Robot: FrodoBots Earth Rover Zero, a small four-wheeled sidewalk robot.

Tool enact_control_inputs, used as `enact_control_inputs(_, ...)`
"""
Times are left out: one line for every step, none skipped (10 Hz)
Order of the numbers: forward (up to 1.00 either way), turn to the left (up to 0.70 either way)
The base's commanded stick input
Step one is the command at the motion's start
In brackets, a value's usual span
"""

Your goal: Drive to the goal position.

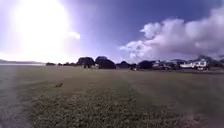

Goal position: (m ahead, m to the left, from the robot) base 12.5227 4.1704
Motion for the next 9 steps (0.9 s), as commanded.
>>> enact_control_inputs(0.7,0.0)
enact_control_inputs(0.7,0.0)
enact_control_inputs(0.7,0.0)
enact_control_inputs(0.7,0.0)
enact_control_inputs(0.7,0.0)
enact_control_inputs(0.7,0.0)
enact_control_inputs(0.7,0.0)
enact_control_inputs(0.7,0.0)
enact_control_inputs(0.7,0.0)
